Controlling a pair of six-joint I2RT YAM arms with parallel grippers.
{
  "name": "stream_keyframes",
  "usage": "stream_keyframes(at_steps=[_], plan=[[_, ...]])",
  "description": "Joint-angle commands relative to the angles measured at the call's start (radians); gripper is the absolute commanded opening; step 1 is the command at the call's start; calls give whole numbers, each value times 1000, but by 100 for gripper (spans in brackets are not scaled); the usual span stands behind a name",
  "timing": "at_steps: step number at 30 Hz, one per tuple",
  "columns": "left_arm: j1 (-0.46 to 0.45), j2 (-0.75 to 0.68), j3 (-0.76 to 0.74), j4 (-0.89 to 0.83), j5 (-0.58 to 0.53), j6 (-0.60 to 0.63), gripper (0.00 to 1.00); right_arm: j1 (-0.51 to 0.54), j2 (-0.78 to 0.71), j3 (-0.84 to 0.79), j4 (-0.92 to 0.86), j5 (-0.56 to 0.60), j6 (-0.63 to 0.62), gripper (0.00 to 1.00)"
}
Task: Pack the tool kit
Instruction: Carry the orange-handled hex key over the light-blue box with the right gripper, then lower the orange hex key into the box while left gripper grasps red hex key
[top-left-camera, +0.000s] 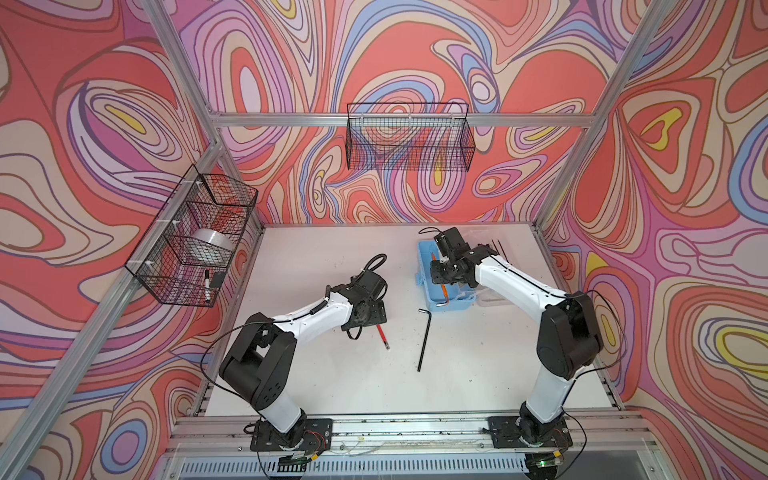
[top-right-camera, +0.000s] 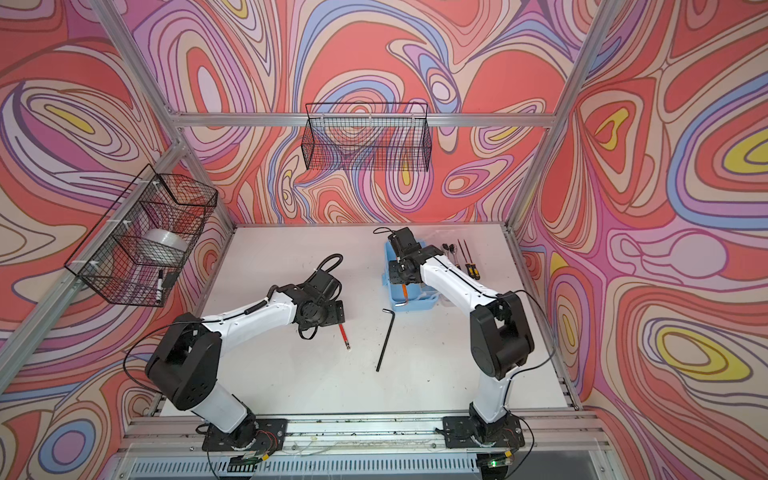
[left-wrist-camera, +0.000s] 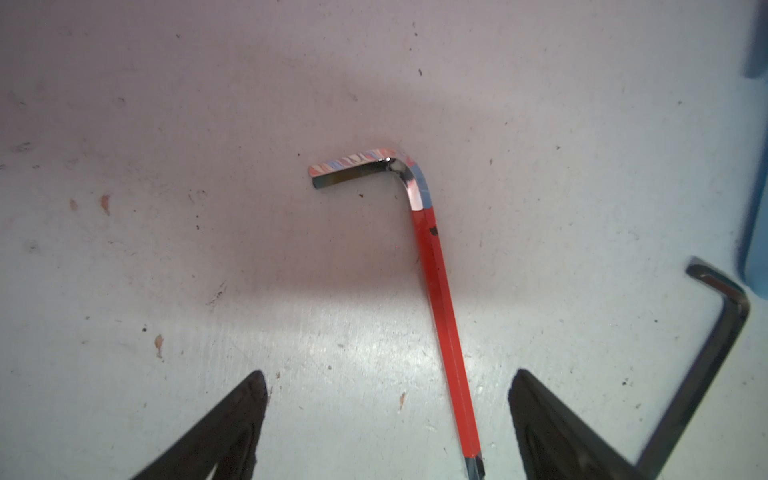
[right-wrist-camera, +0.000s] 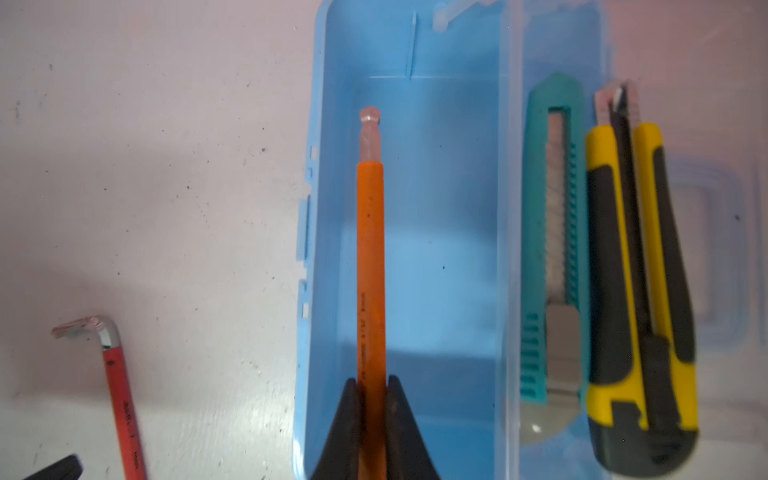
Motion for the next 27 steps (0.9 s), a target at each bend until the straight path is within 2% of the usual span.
stream_keyframes(at_steps=[1, 6, 13, 20, 27], plan=[[5, 4, -11, 0, -1, -15, 92, -29, 79, 69, 35, -37, -83, 0], [5, 5, -15, -3, -1, -16, 92, -43, 157, 124, 42, -47, -86, 0], [5, 14, -17, 1, 10, -15, 92, -47, 210, 114, 59, -38, -47, 0], [-11, 41, -23, 36, 66, -31, 88, -57, 278, 132, 81, -26, -2, 0], [-50, 66, -34, 55, 88, -57, 84, -57, 281, 101, 104, -1, 33, 0]])
